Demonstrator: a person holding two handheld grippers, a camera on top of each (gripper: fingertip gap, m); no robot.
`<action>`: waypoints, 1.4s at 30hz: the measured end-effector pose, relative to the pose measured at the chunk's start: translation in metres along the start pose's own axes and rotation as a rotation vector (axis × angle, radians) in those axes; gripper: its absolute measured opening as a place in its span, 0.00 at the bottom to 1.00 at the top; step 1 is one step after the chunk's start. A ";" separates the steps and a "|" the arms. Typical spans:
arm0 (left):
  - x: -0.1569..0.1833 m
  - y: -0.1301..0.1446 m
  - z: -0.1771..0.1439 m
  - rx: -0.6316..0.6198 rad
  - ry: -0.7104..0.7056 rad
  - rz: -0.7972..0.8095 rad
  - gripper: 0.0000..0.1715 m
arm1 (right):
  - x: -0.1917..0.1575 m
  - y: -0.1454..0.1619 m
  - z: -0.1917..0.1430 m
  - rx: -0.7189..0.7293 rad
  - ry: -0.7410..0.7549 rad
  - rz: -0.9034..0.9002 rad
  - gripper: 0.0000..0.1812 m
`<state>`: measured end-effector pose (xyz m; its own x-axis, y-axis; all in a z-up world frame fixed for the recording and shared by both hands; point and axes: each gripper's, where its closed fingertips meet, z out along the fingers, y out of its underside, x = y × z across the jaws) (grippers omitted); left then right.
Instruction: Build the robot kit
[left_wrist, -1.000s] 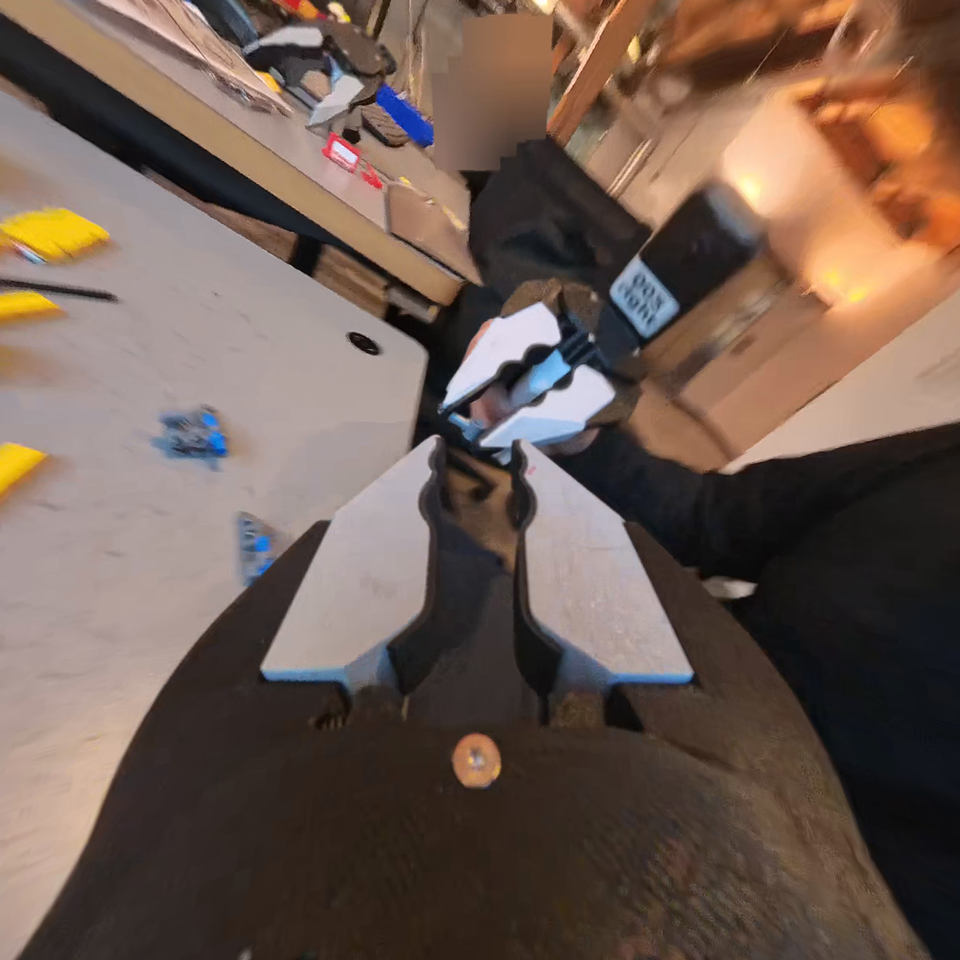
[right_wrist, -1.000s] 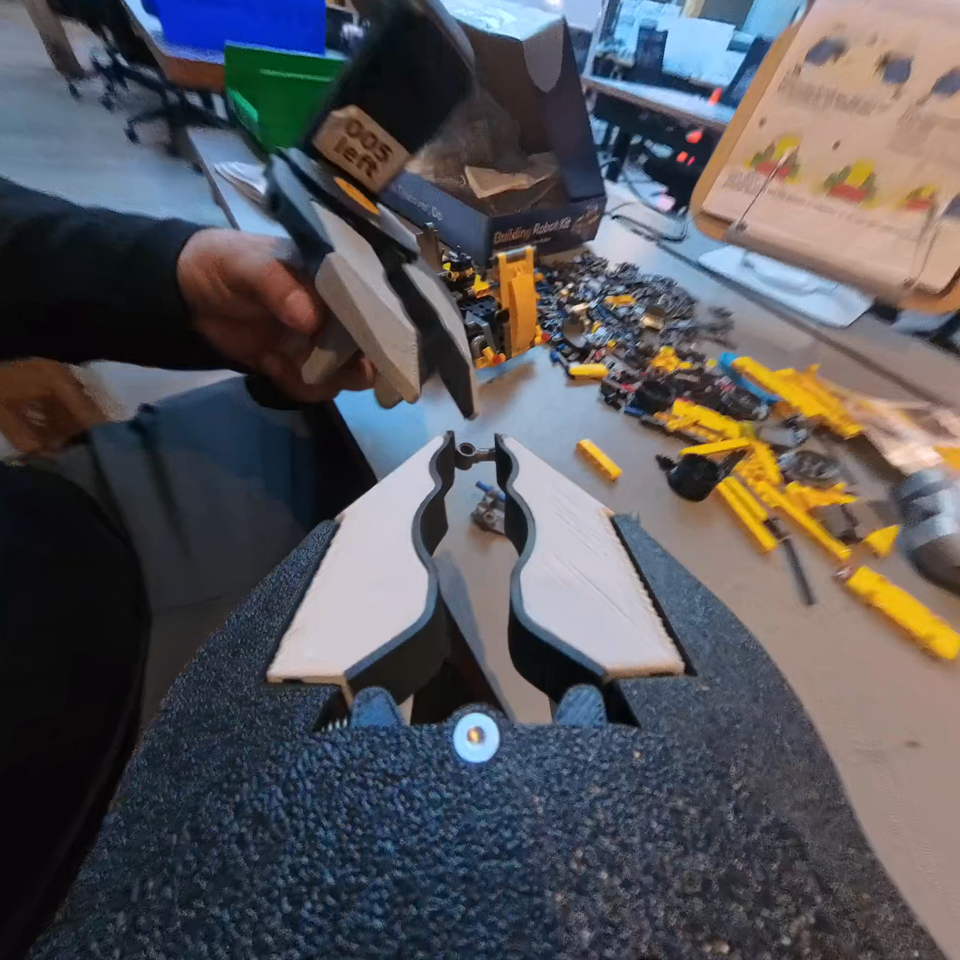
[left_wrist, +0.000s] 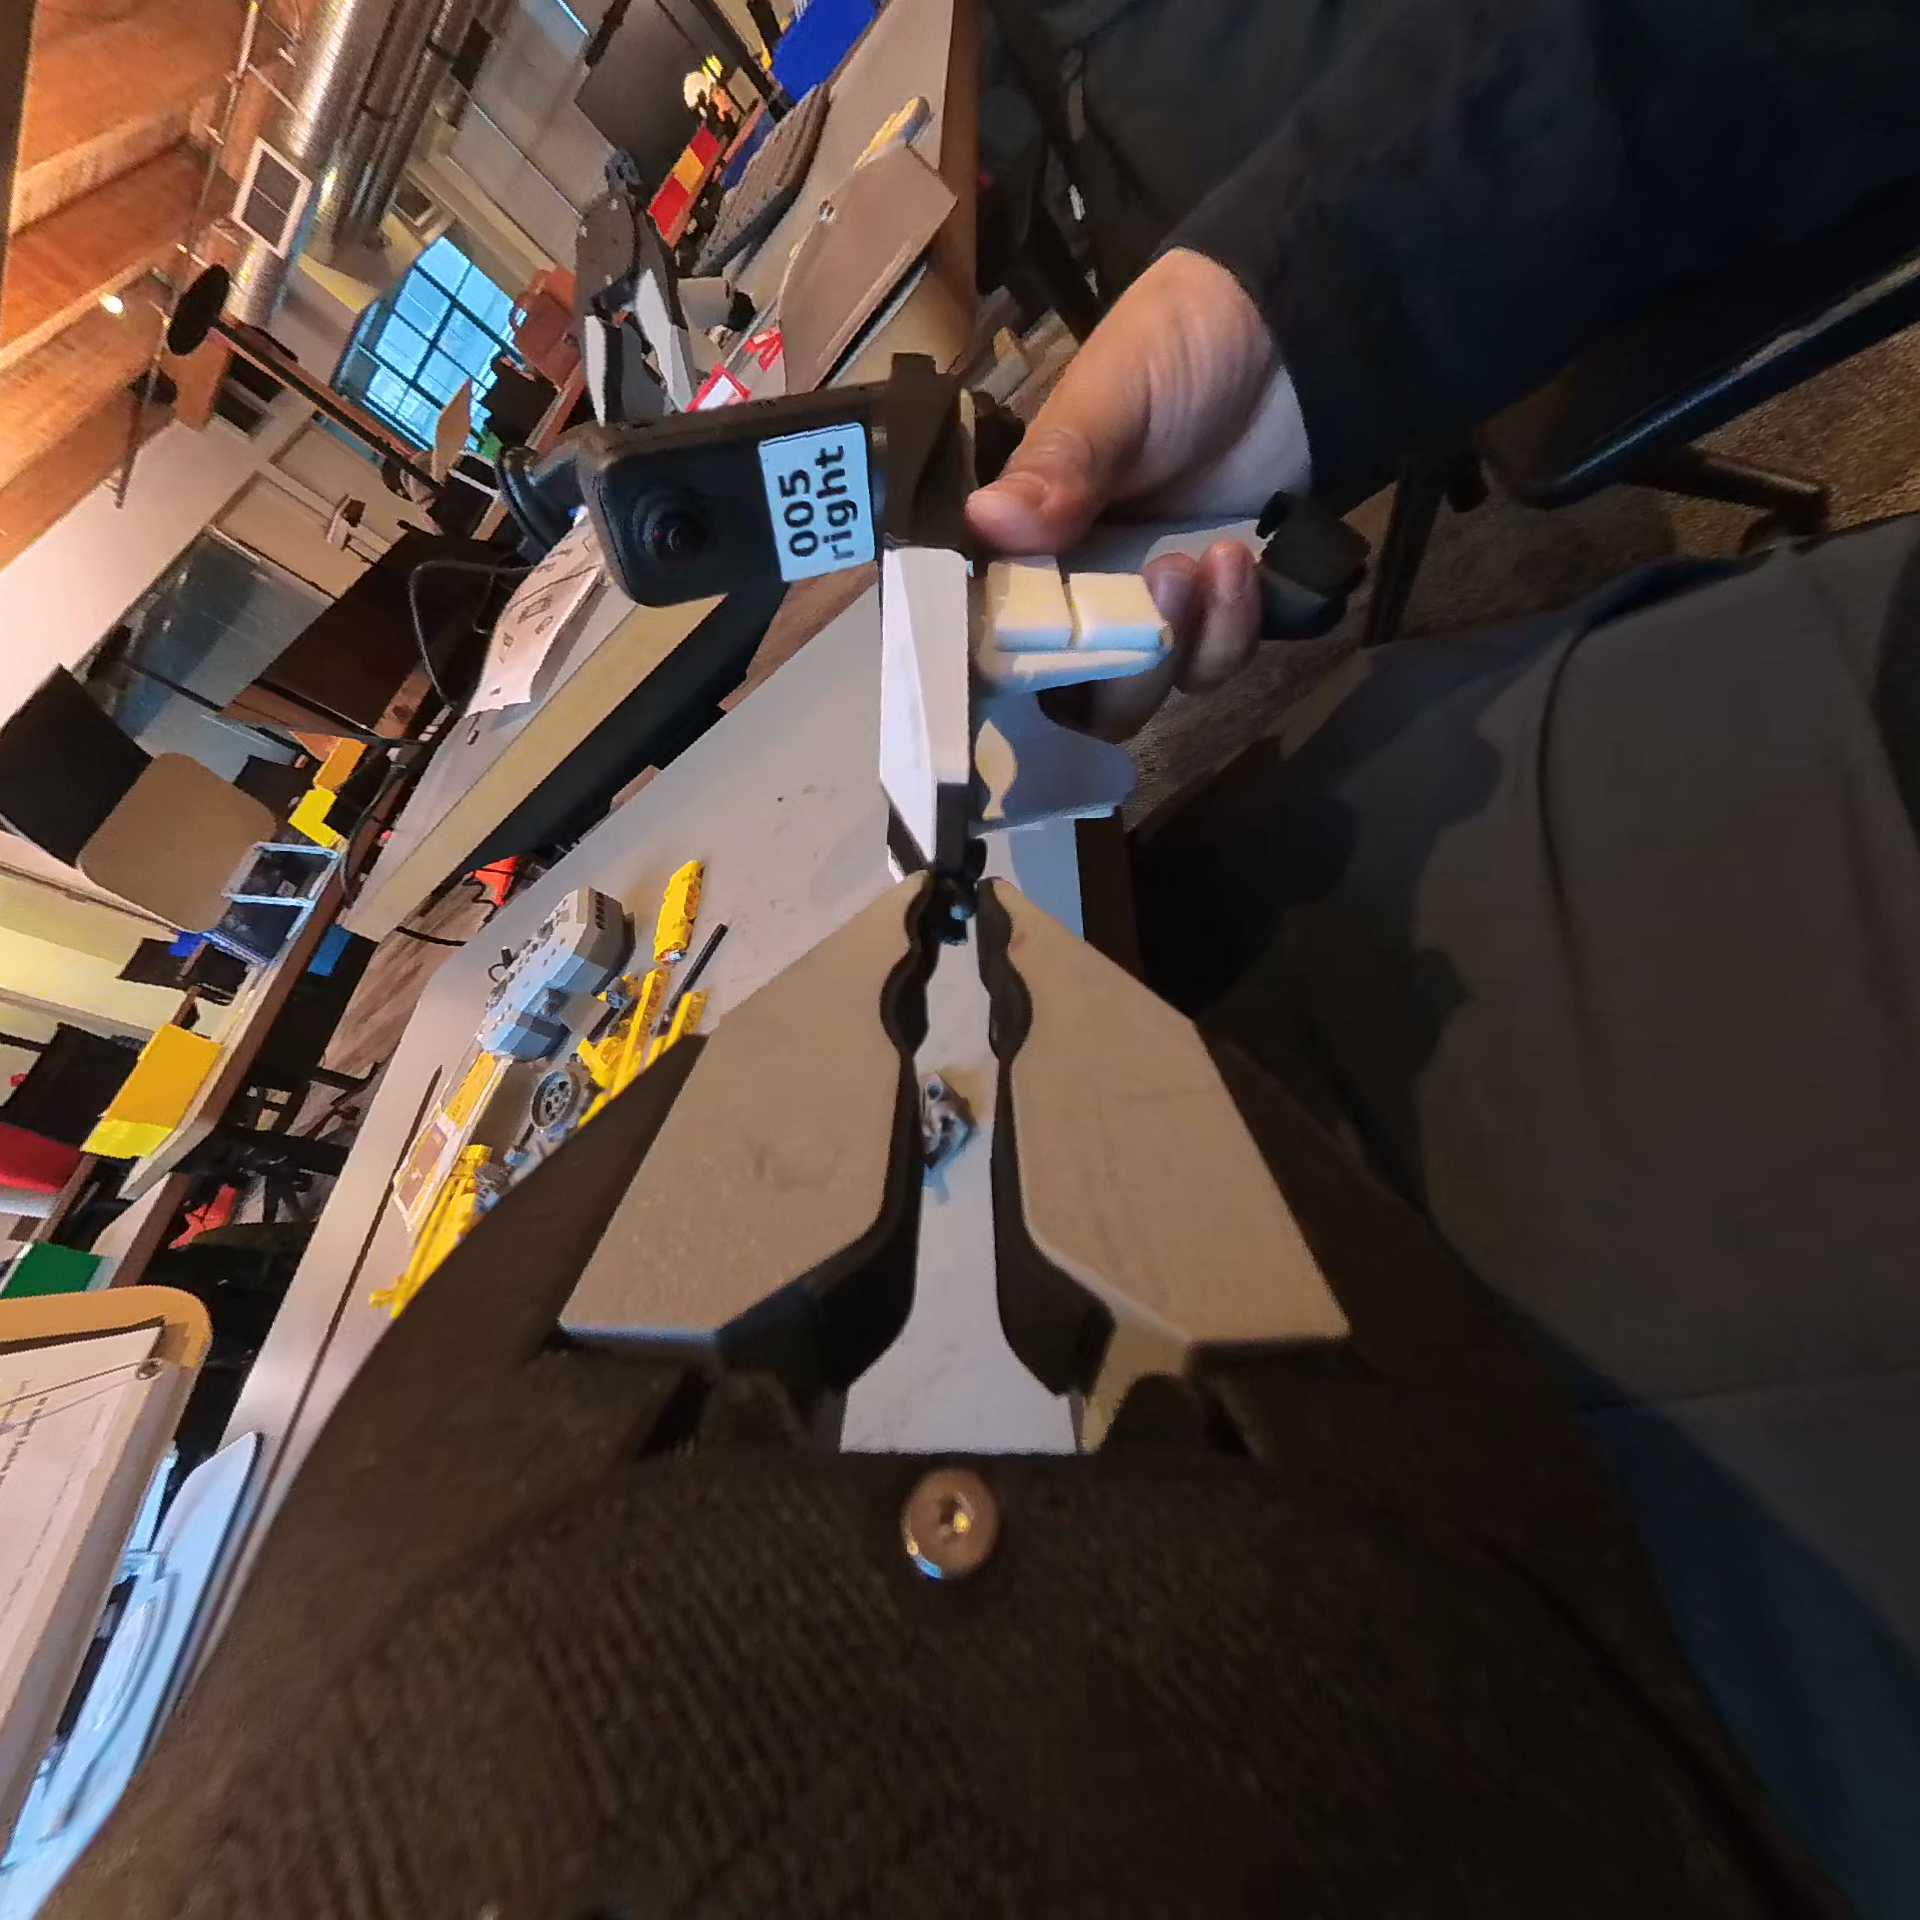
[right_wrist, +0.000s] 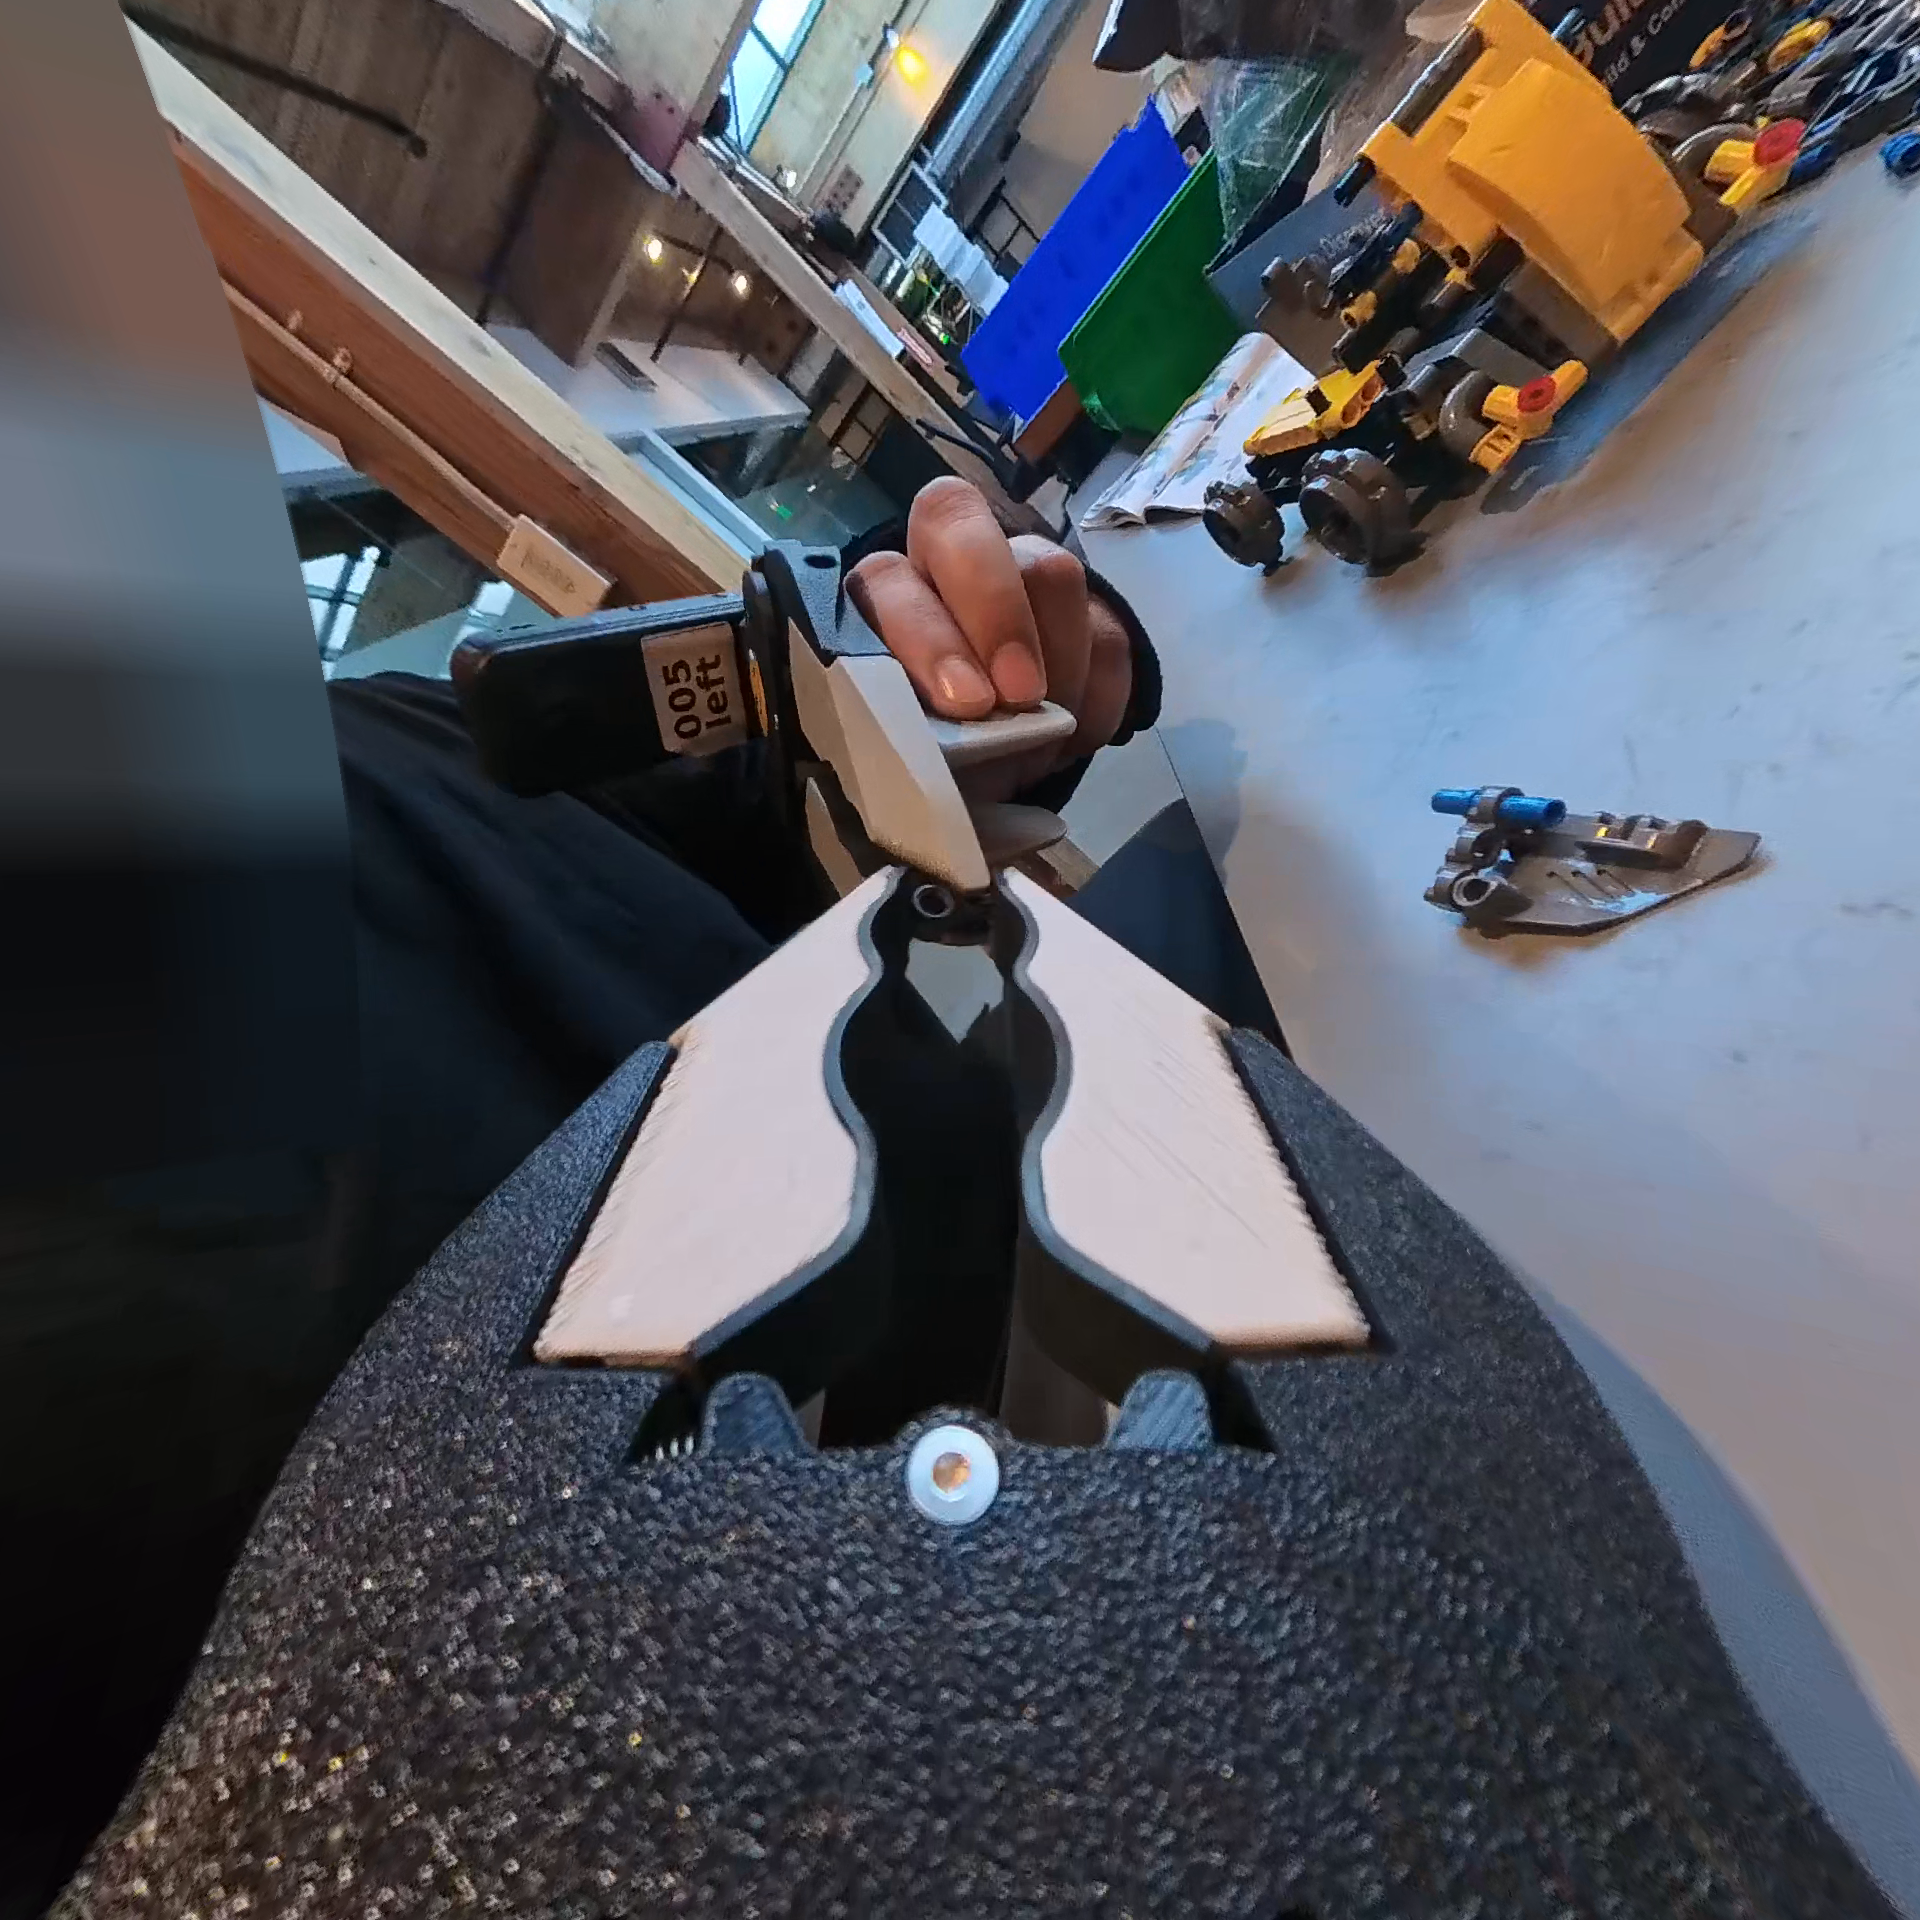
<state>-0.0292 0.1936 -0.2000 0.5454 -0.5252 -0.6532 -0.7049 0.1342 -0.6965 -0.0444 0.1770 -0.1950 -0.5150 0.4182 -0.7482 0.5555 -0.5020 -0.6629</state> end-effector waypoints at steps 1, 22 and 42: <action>0.000 0.001 0.000 -0.008 0.002 -0.006 0.02 | 0.001 -0.001 0.000 0.007 0.001 0.012 0.08; -0.016 0.042 0.010 -0.232 -0.112 -0.014 0.02 | 0.040 -0.013 -0.017 -0.329 0.912 -0.882 0.08; -0.012 0.044 0.010 -0.225 -0.070 -0.021 0.02 | 0.043 -0.010 -0.010 -0.387 0.920 -1.032 0.04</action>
<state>-0.0618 0.2140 -0.2255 0.5858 -0.4650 -0.6638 -0.7720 -0.0708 -0.6317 -0.0651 0.2078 -0.2204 -0.2754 0.8689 0.4113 0.4173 0.4935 -0.7631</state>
